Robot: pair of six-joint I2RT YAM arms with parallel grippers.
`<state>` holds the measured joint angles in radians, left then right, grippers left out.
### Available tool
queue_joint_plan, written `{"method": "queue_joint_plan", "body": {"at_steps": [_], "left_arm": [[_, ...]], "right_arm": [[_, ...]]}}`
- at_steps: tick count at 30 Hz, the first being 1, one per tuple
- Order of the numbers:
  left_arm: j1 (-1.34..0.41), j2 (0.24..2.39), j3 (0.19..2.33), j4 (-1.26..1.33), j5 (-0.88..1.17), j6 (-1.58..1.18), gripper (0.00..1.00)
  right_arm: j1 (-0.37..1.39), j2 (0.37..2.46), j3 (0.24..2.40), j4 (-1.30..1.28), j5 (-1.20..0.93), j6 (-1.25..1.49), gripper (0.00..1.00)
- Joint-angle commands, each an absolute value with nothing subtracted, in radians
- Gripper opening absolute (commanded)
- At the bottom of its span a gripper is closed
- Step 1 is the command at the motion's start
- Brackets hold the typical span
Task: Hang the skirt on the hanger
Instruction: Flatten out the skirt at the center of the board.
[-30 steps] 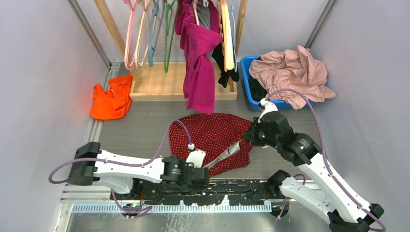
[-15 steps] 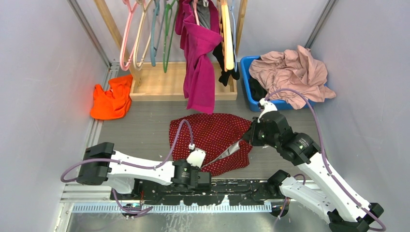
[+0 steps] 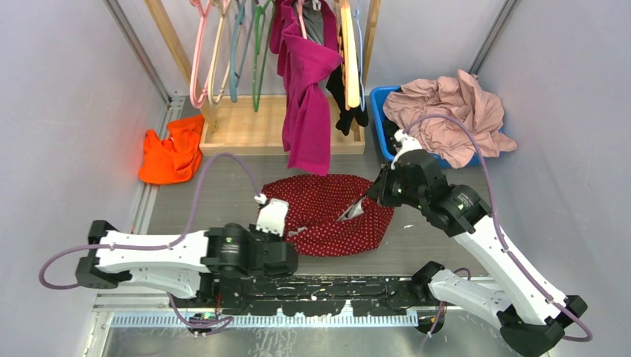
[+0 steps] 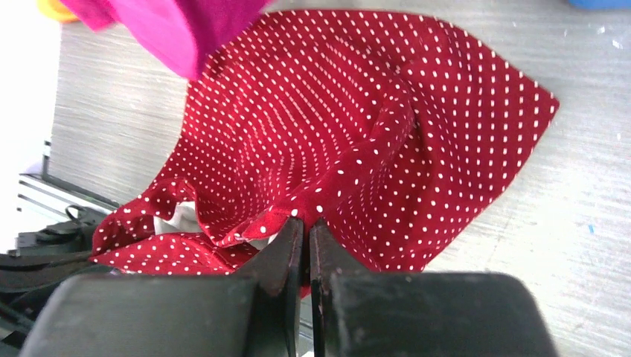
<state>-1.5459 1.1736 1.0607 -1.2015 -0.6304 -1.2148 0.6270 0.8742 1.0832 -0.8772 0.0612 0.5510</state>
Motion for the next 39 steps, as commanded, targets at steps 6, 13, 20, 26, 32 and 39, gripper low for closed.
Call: {"method": "queue_joint_plan", "body": {"at_steps": [6, 13, 20, 26, 32, 39], "left_arm": [[-1.461, 1.066, 1.351, -1.49, -0.816, -1.103, 0.0], [-1.126, 1.029, 1.546, -1.376, -0.755, -0.756, 0.0], [-0.958, 1.155, 1.717, -1.153, -0.701, -0.517, 0.0], [-0.877, 1.261, 1.945, -1.037, -0.668, -0.373, 0.0], [-0.877, 1.216, 1.906, -1.049, -0.675, -0.366, 0.0], [-0.893, 0.919, 1.241, -0.993, -0.421, -0.71, 0.0]], "right_arm": [[0.624, 1.072, 1.445, -0.79, 0.055, 0.495, 0.01], [0.613, 1.377, 1.908, -0.841, 0.064, 0.413, 0.01], [0.591, 1.568, 2.23, -0.859, 0.017, 0.343, 0.01], [0.588, 1.646, 2.445, -0.918, -0.014, 0.31, 0.01], [0.587, 1.394, 2.05, -0.823, -0.012, 0.327, 0.01], [0.589, 0.969, 1.17, -0.684, -0.066, 0.51, 0.02]]}}
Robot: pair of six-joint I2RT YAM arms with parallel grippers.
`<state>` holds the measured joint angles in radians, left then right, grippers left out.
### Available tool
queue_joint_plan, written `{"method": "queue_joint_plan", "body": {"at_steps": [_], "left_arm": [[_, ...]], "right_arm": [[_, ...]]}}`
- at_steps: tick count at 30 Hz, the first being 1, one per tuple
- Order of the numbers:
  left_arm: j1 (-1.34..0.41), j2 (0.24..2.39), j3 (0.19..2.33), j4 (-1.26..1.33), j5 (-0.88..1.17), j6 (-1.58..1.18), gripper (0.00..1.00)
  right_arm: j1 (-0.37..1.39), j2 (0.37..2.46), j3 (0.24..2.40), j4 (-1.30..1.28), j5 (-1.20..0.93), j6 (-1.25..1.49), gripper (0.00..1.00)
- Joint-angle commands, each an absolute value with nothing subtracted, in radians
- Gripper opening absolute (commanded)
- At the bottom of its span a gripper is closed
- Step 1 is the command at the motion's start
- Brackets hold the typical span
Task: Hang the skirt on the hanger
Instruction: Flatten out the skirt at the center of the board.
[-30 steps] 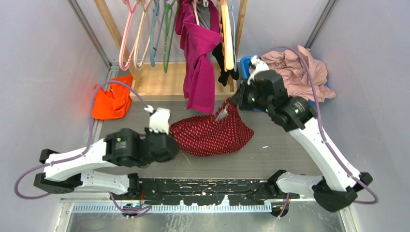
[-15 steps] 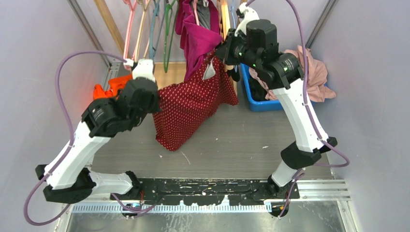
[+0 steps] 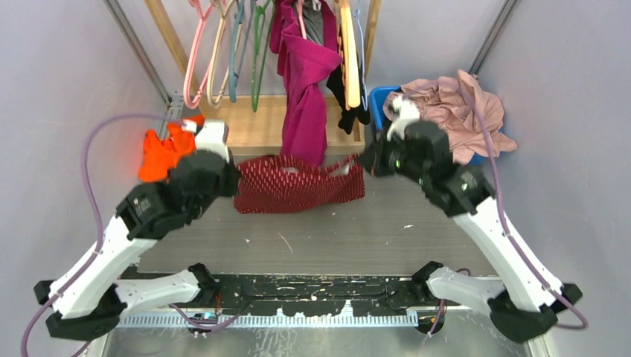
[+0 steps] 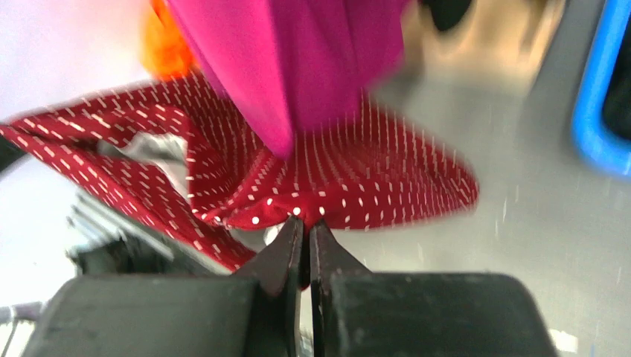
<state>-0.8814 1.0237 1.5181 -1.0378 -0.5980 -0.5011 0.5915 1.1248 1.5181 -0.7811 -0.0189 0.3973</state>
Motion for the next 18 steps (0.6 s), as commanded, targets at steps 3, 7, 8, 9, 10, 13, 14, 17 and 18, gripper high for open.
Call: {"method": "queue_joint_plan", "body": {"at_steps": [3, 7, 8, 9, 10, 13, 14, 17, 18], "left_arm": [[-0.981, 0.853, 1.011, -0.974, -0.366, -0.882, 0.0], [-1.15, 0.794, 0.885, -0.989, -0.44, -1.03, 0.0], [-1.163, 0.786, 0.87, -0.993, -0.442, -1.043, 0.0], [-1.165, 0.78, 0.864, -0.994, -0.443, -1.047, 0.0], [-1.166, 0.779, 0.862, -0.994, -0.446, -1.045, 0.0], [-1.165, 0.812, 0.907, -1.011, -0.482, -1.018, 0.0], [-1.162, 0.834, 0.935, -1.017, -0.495, -1.003, 0.0], [-1.074, 0.923, 1.039, -1.017, -0.465, -0.905, 0.03], [-1.007, 0.954, 1.074, -1.0, -0.404, -0.831, 0.03]], "right_arm": [[0.588, 0.803, 0.939, -0.685, -0.097, 0.593, 0.02], [0.589, 0.67, 0.864, -0.777, -0.091, 0.604, 0.02], [0.589, 0.658, 0.872, -0.799, -0.087, 0.602, 0.01], [0.588, 0.657, 0.885, -0.816, -0.079, 0.597, 0.01], [0.588, 0.669, 0.903, -0.831, -0.075, 0.589, 0.01], [0.589, 0.74, 0.939, -0.827, -0.058, 0.566, 0.01], [0.588, 0.769, 0.948, -0.811, -0.047, 0.56, 0.01], [0.588, 0.898, 1.003, -0.736, -0.027, 0.53, 0.01], [0.589, 0.952, 1.045, -0.725, -0.007, 0.512, 0.01]]}}
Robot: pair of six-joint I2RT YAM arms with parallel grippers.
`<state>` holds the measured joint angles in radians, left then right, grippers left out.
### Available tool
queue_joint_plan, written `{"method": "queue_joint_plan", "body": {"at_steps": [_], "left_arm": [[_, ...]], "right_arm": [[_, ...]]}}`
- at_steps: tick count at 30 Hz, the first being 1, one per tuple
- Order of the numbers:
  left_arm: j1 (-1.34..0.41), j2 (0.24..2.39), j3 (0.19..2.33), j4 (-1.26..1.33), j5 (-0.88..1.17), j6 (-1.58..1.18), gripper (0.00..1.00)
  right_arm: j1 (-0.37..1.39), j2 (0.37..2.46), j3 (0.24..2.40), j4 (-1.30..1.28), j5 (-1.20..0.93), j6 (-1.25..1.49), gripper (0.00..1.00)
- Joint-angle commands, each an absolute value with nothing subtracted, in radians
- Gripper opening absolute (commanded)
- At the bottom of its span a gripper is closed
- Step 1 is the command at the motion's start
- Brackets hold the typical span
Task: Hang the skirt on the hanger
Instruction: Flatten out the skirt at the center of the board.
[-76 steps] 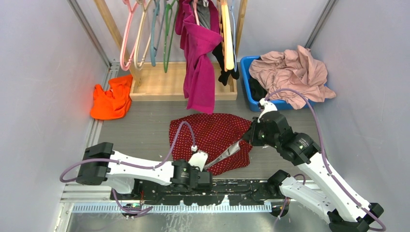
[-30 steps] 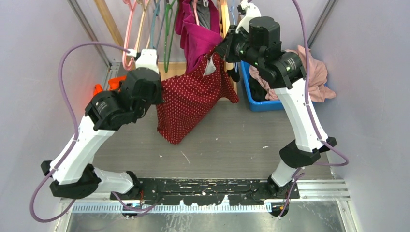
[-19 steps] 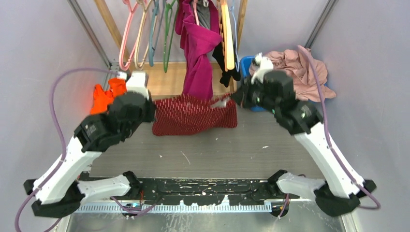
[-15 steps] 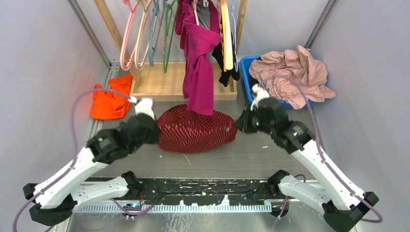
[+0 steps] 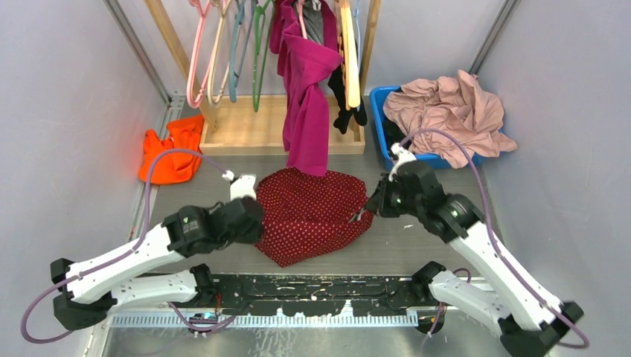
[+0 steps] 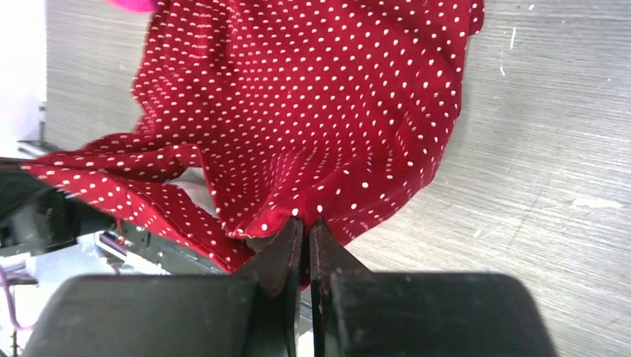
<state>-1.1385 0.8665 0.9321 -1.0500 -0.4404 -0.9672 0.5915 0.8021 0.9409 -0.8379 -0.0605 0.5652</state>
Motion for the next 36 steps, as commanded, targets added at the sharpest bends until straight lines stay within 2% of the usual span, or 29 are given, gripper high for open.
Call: {"method": "queue_joint_plan", "body": {"at_steps": [1, 6, 9, 12, 15, 17, 19, 20, 23, 28, 29, 32, 34, 35, 36], "left_arm": [[-0.917, 0.981, 1.102, -0.972, -0.337, -0.779, 0.03], [-0.637, 1.136, 1.35, -0.948, -0.183, -0.597, 0.02], [-0.528, 1.247, 1.62, -0.977, -0.133, -0.522, 0.01], [-0.499, 1.344, 1.919, -1.071, -0.117, -0.47, 0.01], [-0.499, 1.368, 2.148, -1.176, -0.097, -0.453, 0.01], [-0.499, 1.34, 2.174, -1.209, -0.07, -0.461, 0.02], [-0.499, 1.264, 2.059, -1.189, -0.035, -0.475, 0.02], [-0.499, 1.193, 1.971, -1.168, -0.018, -0.485, 0.02], [-0.501, 1.033, 1.624, -1.072, 0.043, -0.535, 0.02], [-0.541, 0.783, 1.007, -0.909, 0.096, -0.68, 0.04], [-0.557, 0.748, 0.909, -0.881, 0.1, -0.71, 0.05], [-0.634, 0.675, 0.702, -0.842, 0.11, -0.818, 0.13], [-0.707, 0.644, 0.634, -0.835, 0.095, -0.882, 0.25], [-0.75, 0.631, 0.621, -0.837, 0.083, -0.905, 0.31], [-0.788, 0.624, 0.624, -0.858, 0.064, -0.921, 0.32]], "right_arm": [[0.587, 1.014, 1.101, -0.717, 0.014, 0.494, 0.01], [0.516, 1.306, 1.506, -0.711, 0.016, 0.42, 0.01], [0.465, 1.438, 1.776, -0.731, -0.011, 0.405, 0.01], [0.457, 1.505, 2.031, -0.793, -0.024, 0.393, 0.01], [0.456, 1.479, 2.136, -0.838, -0.043, 0.388, 0.01], [0.457, 1.422, 2.09, -0.843, -0.063, 0.386, 0.01], [0.457, 1.329, 1.958, -0.828, -0.097, 0.407, 0.01], [0.457, 1.277, 1.818, -0.8, -0.128, 0.424, 0.01], [0.46, 1.125, 1.451, -0.679, -0.206, 0.496, 0.01], [0.506, 0.961, 0.905, -0.519, -0.199, 0.583, 0.02], [0.518, 0.954, 0.832, -0.495, -0.195, 0.603, 0.05], [0.593, 0.938, 0.674, -0.446, -0.187, 0.673, 0.23], [0.661, 0.902, 0.613, -0.444, -0.156, 0.716, 0.38], [0.686, 0.876, 0.593, -0.448, -0.15, 0.737, 0.4], [0.71, 0.852, 0.587, -0.466, -0.144, 0.758, 0.41]]}}
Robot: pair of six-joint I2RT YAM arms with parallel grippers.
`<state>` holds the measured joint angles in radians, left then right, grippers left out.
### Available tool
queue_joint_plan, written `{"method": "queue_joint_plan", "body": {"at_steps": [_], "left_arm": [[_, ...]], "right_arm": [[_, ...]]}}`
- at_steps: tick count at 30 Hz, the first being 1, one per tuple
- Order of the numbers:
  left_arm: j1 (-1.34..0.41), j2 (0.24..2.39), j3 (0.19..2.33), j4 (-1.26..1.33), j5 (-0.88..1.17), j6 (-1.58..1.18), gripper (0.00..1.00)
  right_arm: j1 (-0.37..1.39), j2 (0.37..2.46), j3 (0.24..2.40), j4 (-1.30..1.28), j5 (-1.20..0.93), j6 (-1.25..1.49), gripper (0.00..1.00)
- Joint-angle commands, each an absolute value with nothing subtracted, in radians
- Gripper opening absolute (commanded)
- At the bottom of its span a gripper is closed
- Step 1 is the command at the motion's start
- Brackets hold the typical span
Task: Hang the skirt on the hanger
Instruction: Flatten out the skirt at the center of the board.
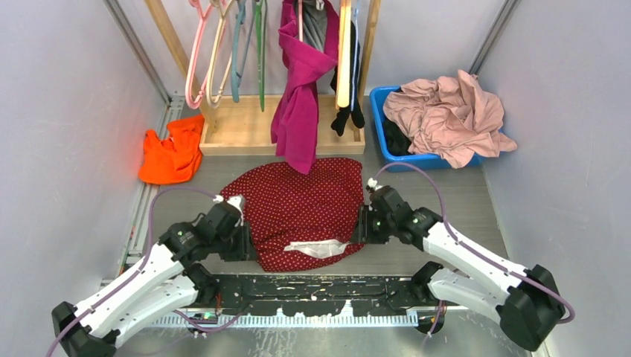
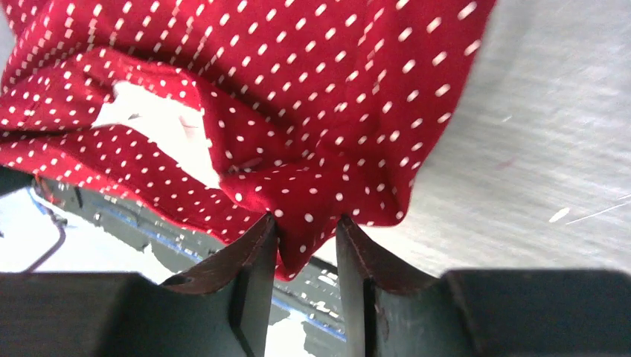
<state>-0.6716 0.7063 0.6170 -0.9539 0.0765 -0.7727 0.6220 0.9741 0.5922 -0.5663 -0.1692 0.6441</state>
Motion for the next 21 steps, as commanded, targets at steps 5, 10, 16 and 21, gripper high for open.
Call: {"method": "queue_joint_plan", "body": {"at_steps": [5, 10, 16, 21], "left_arm": [[-0.884, 0.6, 0.676, -0.946, 0.023, -0.947, 0.34], [-0.903, 0.655, 0.728, -0.964, 0.046, -0.919, 0.36], [-0.907, 0.796, 0.761, -0.905, 0.015, -0.873, 0.37], [-0.907, 0.917, 0.802, -0.9, -0.072, -0.835, 0.37]], "right_arm": [[0.764, 0.764, 0.648, -0.597, -0.102, 0.759, 0.47], [0.77, 0.788, 0.716, -0.657, -0.094, 0.72, 0.48], [0.802, 0.919, 0.783, -0.611, -0.022, 0.655, 0.47], [0.853, 1.091, 0.864, -0.547, 0.031, 0.601, 0.45]]}}
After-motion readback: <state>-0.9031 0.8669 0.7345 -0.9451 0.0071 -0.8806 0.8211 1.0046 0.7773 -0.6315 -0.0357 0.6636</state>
